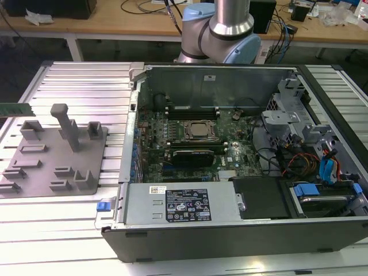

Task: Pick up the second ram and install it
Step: 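Pick up the second ram and move it above second insertion slot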

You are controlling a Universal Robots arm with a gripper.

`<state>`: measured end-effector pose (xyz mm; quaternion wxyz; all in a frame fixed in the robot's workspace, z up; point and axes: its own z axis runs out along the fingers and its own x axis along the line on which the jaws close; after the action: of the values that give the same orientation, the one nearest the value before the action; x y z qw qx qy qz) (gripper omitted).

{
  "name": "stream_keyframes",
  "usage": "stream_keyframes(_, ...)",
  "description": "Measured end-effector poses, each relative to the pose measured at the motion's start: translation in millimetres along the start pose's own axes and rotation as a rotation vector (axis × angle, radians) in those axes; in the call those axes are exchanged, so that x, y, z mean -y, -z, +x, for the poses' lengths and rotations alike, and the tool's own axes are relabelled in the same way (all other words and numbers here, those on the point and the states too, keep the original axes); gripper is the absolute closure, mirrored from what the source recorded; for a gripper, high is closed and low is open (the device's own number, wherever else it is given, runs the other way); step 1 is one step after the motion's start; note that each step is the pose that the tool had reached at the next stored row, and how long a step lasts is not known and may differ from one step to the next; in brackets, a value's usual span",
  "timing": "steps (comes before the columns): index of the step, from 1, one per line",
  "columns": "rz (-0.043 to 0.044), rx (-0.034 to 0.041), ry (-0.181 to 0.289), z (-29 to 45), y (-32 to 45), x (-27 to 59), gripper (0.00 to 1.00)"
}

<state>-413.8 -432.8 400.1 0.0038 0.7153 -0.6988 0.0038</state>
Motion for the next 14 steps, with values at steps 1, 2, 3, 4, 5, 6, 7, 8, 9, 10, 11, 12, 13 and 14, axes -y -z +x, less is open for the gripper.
stream_keyframes(1,0.0003,0.0002,0.0,0.1,-0.2,1.9,0.91)
stream_keyframes(2,0.0002,0.0001,0.0,0.2,-0.2,6.8,0.91)
stream_keyframes(3,0.0003,0.0002,0.0,0.3,-0.3,13.0,0.91)
stream_keyframes(4,0.0003,0.0002,0.0,0.5,-0.3,20.1,0.91)
stream_keyframes(5,0.0003,0.0002,0.0,0.8,-0.5,30.8,0.91)
stream_keyframes(6,0.0002,0.0001,0.0,1.0,-0.6,39.9,0.91)
stream_keyframes(7,0.0004,0.0003,0.0,1.2,-0.8,48.2,0.91)
stream_keyframes(8,0.0002,0.0001,0.0,1.4,-0.8,56.7,0.91)
stream_keyframes(9,0.0002,0.0002,0.0,1.6,-1.1,64.2,0.91)
stream_keyframes(10,0.0003,0.0001,0.0,1.7,-1.2,69.9,0.91)
stream_keyframes(11,0.0003,0.0001,0.0,1.8,-1.4,74.7,0.91)
stream_keyframes(12,0.0003,0.0002,0.0,1.9,-1.4,79.3,0.91)
stream_keyframes(13,0.0003,0.0002,0.0,2.0,-1.6,85.9,0.91)
stream_keyframes(14,0.0003,0.0002,0.0,2.1,-1.6,89.3,0.91)
